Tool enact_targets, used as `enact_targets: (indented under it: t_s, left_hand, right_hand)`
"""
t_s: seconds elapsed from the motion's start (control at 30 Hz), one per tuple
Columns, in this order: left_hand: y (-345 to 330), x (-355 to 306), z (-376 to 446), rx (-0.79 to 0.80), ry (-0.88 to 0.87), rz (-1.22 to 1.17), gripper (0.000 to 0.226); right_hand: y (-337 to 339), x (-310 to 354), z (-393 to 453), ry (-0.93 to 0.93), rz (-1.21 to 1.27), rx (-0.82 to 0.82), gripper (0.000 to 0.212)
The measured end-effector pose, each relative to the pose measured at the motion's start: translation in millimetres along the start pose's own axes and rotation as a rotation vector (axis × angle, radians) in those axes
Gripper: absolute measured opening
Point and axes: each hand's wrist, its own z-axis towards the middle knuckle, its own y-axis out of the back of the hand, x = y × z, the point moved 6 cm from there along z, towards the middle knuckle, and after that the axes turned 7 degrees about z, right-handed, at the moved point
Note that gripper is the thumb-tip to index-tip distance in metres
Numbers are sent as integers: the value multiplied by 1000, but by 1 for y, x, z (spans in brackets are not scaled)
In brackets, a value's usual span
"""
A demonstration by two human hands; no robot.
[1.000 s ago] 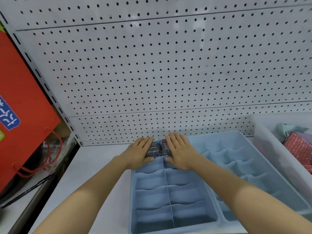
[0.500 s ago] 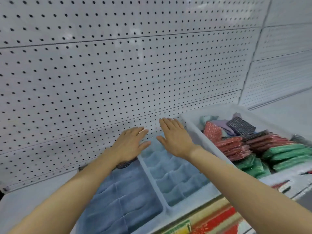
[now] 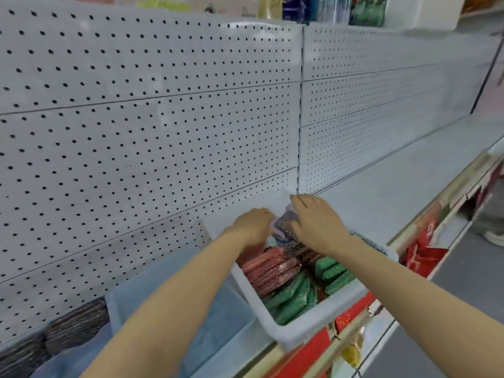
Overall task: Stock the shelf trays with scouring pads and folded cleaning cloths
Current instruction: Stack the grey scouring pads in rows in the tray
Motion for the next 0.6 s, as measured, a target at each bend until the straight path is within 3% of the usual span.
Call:
enact_targets:
  t_s: [0.13, 0.3, 0.43, 0.47, 0.6]
  left_hand:
    - [-21, -22, 67, 31, 31, 33, 11]
    - [-39, -34, 116, -15, 31, -16, 44]
    - [-67, -34, 128, 146, -11, -46, 98]
    - [-70, -33, 127, 162, 3, -34, 95]
    - [-61, -30, 127, 41, 0, 161, 51]
  right_hand:
    - [2, -43, 8, -24, -31, 18, 60]
    - [-6, -79, 11, -28, -22, 69, 60]
    - [-19, -93, 13, -1, 8, 140, 58]
    - [-23, -93, 13, -2, 35, 170, 58]
    - [-33, -82, 18, 19, 163, 293, 52]
